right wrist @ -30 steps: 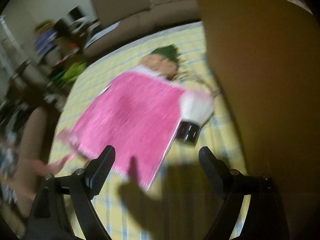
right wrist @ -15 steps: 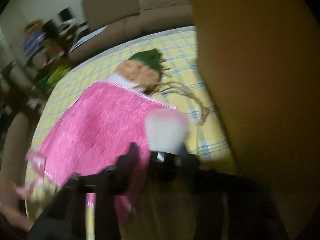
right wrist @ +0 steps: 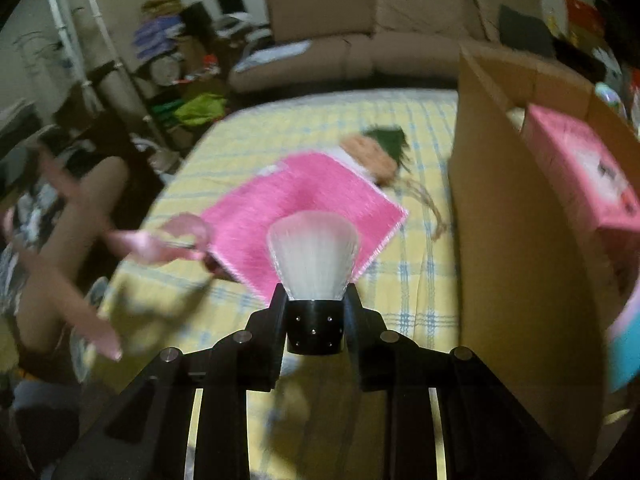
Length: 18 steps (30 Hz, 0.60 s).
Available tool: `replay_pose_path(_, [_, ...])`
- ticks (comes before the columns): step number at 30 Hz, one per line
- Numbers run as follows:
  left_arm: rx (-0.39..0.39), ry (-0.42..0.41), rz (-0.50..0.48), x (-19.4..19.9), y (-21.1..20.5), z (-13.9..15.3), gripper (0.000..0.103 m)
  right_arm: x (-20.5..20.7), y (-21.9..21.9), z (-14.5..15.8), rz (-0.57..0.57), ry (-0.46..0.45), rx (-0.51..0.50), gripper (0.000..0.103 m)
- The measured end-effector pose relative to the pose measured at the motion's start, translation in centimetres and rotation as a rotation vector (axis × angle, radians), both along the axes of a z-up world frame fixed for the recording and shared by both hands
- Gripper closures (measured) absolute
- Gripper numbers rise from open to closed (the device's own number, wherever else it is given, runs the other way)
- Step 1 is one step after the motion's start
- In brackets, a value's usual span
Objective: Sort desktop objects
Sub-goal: 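Carry the white makeup brush with the right tool into the cardboard box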
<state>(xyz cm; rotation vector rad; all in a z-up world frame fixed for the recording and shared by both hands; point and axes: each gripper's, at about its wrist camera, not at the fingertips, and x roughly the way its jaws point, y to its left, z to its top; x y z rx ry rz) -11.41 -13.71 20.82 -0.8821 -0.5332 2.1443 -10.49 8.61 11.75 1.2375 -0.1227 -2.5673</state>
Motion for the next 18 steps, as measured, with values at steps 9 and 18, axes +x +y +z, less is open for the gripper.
replay_pose_path(9, [-0.043,0.139,-0.101,0.8,7.3,12.4,0.103,2.9,5.1,9.9,0.022,0.102,-0.091,0.077])
replay_pose_path(18, [-0.072,0.270,-0.185,1.3,18.1,22.9,0.103,4.6,12.2,16.2,-0.008,0.168,-0.031,0.077])
